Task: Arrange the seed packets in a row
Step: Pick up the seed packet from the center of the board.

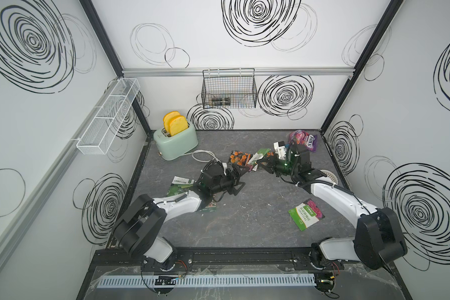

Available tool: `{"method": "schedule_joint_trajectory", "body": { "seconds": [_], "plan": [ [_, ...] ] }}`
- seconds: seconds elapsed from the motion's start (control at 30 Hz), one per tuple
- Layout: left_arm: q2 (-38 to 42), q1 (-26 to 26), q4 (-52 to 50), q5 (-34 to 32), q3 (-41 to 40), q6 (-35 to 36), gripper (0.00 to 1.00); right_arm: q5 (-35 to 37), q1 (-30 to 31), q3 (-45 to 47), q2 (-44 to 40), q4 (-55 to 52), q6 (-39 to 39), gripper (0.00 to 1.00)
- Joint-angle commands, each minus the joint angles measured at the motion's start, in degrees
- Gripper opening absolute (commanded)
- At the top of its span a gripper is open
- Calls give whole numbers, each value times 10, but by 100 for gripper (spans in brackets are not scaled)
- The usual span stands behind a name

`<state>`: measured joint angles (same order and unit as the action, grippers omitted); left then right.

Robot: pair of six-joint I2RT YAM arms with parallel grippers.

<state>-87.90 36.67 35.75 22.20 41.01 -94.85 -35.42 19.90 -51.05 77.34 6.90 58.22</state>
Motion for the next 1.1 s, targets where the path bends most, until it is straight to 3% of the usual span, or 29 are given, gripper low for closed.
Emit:
{"method": "schedule_joint_trajectory", "body": {
  "seconds": [0.0, 0.33, 0.43, 0.63, 0.8, 0.9, 0.97, 1.07],
  "plan": [
    [-28, 5, 84, -13, 35, -59, 90, -8, -1, 4, -20, 11, -2, 0],
    [-71, 14, 119, -20, 93, -69, 32, -2, -1, 10, -39, -11, -20, 0],
    [-68, 13, 113, -20, 93, -63, 28, 4, 0, 13, -44, -18, -25, 0],
    [-55, 3, 79, -4, 97, -19, 7, 13, 0, 18, -51, -35, -42, 0],
    [-22, -11, -12, 19, 114, 84, 0, 27, 0, -6, -63, -106, -125, 0],
    [-11, -26, -120, 53, 145, 188, 0, 37, -5, -43, -74, -190, -215, 24],
    [-10, -41, -240, 78, 193, 308, 0, 34, -8, -77, -81, -257, -283, 45],
    [-6, -59, -400, 74, 242, 491, 0, 52, -7, -117, -100, -319, -355, 67]
  ]
}}
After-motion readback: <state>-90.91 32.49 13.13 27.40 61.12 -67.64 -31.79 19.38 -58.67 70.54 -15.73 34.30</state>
